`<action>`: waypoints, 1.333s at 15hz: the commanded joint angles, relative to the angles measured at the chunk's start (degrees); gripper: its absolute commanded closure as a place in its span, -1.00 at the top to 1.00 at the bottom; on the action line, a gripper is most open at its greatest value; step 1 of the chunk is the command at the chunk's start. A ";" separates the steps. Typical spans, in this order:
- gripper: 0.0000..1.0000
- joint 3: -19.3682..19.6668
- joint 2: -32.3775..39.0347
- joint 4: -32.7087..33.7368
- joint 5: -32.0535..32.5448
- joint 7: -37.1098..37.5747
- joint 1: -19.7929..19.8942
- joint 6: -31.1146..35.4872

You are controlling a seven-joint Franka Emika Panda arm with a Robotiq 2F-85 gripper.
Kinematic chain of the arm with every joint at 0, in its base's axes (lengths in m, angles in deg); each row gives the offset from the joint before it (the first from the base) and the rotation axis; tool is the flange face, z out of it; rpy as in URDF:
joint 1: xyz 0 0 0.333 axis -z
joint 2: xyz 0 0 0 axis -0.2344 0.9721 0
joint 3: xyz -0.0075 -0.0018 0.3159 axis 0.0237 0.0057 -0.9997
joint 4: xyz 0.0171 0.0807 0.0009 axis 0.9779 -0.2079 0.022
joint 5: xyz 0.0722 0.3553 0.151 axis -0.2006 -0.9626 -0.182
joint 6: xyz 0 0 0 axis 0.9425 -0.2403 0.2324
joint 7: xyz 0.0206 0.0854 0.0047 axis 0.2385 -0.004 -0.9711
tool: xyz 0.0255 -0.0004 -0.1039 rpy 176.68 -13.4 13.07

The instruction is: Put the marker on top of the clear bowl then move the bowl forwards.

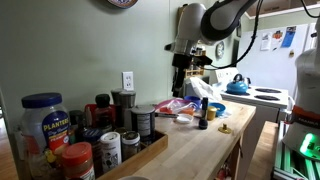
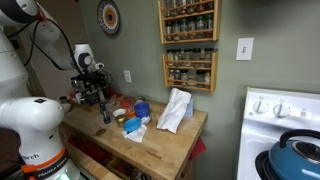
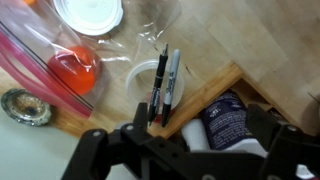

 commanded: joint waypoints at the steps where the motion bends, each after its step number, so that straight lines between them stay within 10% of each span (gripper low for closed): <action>1: 1.00 0.98 -4.11 2.25 -2.02 -2.01 -1.41 -7.31; 20: 1.00 2.16 10.31 9.19 13.97 9.77 2.21 -1.60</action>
